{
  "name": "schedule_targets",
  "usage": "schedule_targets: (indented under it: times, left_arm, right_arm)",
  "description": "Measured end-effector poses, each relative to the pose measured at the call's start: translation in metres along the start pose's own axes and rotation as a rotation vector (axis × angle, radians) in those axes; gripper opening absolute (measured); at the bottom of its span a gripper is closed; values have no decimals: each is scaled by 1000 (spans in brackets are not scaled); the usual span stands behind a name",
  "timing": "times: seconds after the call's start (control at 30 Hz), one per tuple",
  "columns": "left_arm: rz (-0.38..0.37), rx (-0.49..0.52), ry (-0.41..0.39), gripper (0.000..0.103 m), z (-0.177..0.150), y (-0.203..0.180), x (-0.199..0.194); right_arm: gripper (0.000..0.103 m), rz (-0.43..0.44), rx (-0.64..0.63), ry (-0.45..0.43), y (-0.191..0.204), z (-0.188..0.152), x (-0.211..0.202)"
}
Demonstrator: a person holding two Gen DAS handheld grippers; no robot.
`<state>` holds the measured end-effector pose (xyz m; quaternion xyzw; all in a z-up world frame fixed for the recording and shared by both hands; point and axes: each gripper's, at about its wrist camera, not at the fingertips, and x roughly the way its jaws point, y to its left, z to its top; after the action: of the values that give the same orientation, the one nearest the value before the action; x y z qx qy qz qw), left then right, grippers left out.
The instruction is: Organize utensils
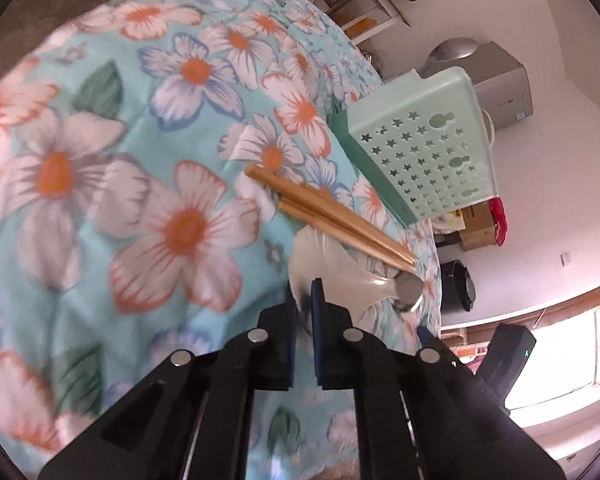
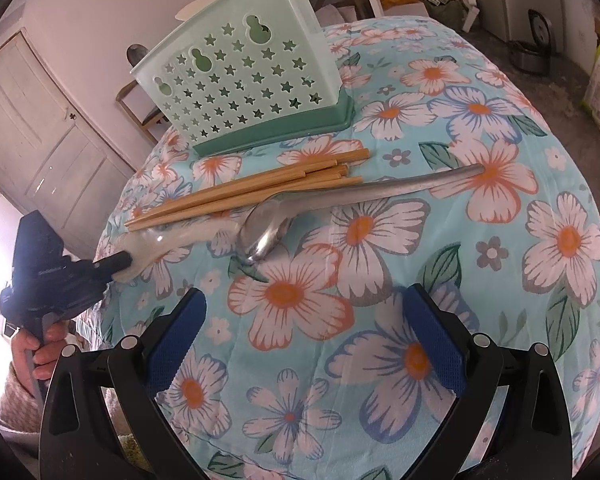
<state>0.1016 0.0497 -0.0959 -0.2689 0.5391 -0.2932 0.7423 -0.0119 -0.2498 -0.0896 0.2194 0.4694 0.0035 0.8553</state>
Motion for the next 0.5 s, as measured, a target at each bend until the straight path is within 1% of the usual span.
schedule_targets:
  times: [0.1,0.2,0.27,0.33,0.37,0.43,0.47,0.5]
  left_arm:
    - [31,24,-1,5,-2,2,-10]
    - [72,38,-26,6,-2,5,-14]
    - [86,36,-38,7,-1,6,-11]
    - [124,70,-52,9,-1,1,-8]
    - [144,94,-59,10,-1,-2,-6]
    - [192,161,-74,12,-3,-10,-4]
    - [210,187,-79,12,-3,-13,-3]
    - [227,211,-86,13,-4,-16,-3]
  right_arm:
    - [95,-5,-10,-1,1,-1,-1]
    - [95,-13,-26,12,4,0,-1]
    - [92,-15,-38,18,6,1,-4]
    - [80,-31,-77,3,8,4,-11]
    - [78,-56,-102,-11,9,5,-14]
    - [67,-125,-179,-38,14,8,-19]
    - [65,-164,-220,-49,17,9,-20]
    - [62,-230,-294,-63,23,10,-19]
